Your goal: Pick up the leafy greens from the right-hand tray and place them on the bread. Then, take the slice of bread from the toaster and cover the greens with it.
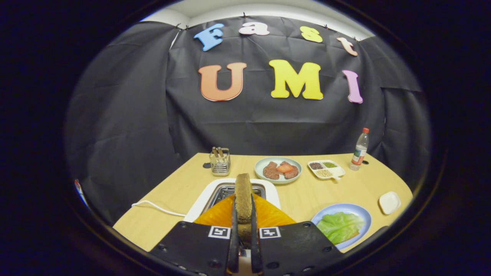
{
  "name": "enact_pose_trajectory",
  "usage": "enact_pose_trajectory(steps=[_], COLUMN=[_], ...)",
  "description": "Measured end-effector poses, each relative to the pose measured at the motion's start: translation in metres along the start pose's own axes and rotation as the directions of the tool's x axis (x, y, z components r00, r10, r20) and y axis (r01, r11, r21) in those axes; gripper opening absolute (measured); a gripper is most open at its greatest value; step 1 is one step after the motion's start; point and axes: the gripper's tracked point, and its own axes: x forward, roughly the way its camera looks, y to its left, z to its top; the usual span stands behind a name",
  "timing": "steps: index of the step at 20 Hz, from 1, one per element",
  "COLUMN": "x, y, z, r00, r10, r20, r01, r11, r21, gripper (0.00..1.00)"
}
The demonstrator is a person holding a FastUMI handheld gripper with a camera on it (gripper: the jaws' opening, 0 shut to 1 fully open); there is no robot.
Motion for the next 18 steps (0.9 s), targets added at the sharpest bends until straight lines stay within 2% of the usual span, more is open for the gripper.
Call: enact_pose_trajectory(steps=[1,2,5,7,14,18], x=[-0.001,-0.006,-0.01,-0.019,-0.06,-0.083], y=[-0.004,-0.004,-0.009,-0.009,-0.016,-0.037], z=[0.0,0.005,0.016,0.028,0.082,0.099], r00=[1.0,1.0,0.998,0.996,0.979,0.971], r10=[0.004,0.018,0.041,0.053,0.097,0.111], r20=[0.011,0.025,0.048,0.078,0.177,0.21], r01=[-0.004,-0.019,-0.043,-0.057,-0.121,-0.149], r11=[1.0,1.0,0.998,0.997,0.984,0.973], r21=[0.0,0.02,0.039,0.054,0.131,0.176], gripper=[0.13,0.04,0.04,0.0,0.0,0.0])
